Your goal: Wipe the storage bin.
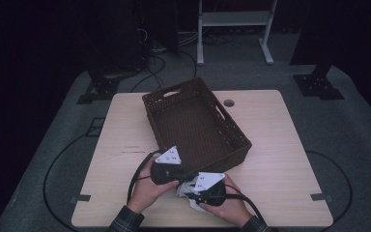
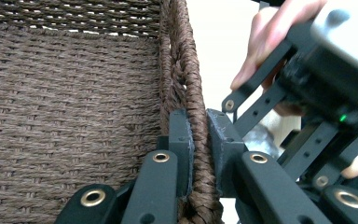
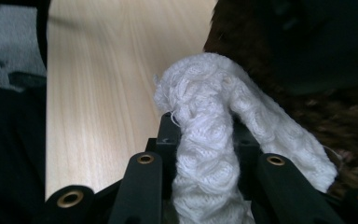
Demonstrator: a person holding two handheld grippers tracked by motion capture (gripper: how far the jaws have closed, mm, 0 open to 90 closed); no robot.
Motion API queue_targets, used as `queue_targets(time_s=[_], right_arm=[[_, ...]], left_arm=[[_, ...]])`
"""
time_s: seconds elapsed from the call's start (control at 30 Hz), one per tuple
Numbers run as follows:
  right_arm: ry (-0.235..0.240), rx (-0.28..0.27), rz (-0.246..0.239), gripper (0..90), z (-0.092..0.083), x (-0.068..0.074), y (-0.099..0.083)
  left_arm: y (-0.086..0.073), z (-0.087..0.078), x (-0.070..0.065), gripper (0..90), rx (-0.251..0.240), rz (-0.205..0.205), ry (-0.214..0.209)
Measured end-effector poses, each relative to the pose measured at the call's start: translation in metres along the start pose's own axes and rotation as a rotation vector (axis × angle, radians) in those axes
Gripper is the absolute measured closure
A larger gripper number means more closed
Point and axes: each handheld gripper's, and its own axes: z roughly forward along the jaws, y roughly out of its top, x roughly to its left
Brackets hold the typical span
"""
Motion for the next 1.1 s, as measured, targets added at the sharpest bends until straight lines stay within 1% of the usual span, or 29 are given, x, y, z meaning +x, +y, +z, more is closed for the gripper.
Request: queue_targets(time_s=[0.03,0.07,0.1,0.27,0.33,0.37,0.47,0.5,0.53,0.57,0.6,0.67,0.77,0.83,0.93,1.03,1.1], right_arm=[[0.000,0.009,-0.011,70.7,0.003,0.000,-0.001],[0.000,0.025,-0.011,70.7,0.005,0.001,-0.002],[-0.002,0.029,-0.018,70.7,0.007,0.001,-0.003],[0.006,0.056,-0.015,70.8,0.013,-0.001,-0.010],[0.015,0.056,-0.003,70.8,0.014,-0.002,-0.011],[0.018,0.058,-0.006,70.8,0.014,-0.003,-0.012],[0.013,0.060,0.002,70.7,0.013,-0.001,-0.011],[0.013,0.059,0.006,70.6,0.011,-0.001,-0.011],[0.014,0.059,-0.001,70.6,0.009,-0.002,-0.011],[0.015,0.053,0.011,70.6,0.007,-0.002,-0.010],[0.016,0.049,0.014,70.6,0.003,-0.003,-0.010],[0.013,0.047,0.015,70.6,0.001,-0.004,-0.009],[0.010,0.040,0.026,70.5,-0.005,-0.005,-0.009],[0.008,0.034,0.024,70.5,-0.008,-0.007,-0.010],[0.007,0.032,0.030,70.5,-0.013,-0.008,-0.010],[0.005,0.029,0.026,70.5,-0.017,-0.010,-0.011],[0.005,0.028,0.032,70.5,-0.019,-0.010,-0.011]], left_arm=[[0.000,0.000,0.000,80.5,0.002,0.005,0.000],[0.000,0.000,0.001,80.4,0.005,0.009,0.001],[0.000,0.000,0.000,80.5,0.004,0.006,0.001],[0.000,0.000,0.000,80.4,0.007,0.008,0.000],[0.000,-0.001,0.000,80.2,0.007,0.008,0.001],[0.000,-0.001,0.000,80.1,0.007,0.008,0.001],[0.001,-0.001,0.000,79.6,0.005,0.008,0.001],[0.001,-0.001,0.000,79.1,0.001,0.004,0.000],[0.001,-0.001,0.000,78.6,-0.003,0.000,-0.003],[0.001,-0.002,0.001,78.0,-0.003,0.004,-0.003],[0.002,-0.002,0.001,77.4,-0.008,-0.001,-0.006],[0.002,-0.002,0.001,76.9,-0.007,-0.007,-0.010],[0.002,-0.003,0.001,76.0,-0.005,0.001,-0.008],[0.002,-0.004,0.001,75.3,-0.008,0.003,-0.008],[0.003,-0.005,0.002,73.5,-0.010,0.001,-0.016],[0.003,-0.007,0.001,70.5,-0.016,-0.012,-0.017],[0.003,-0.009,0.002,68.5,-0.018,-0.009,-0.014]])
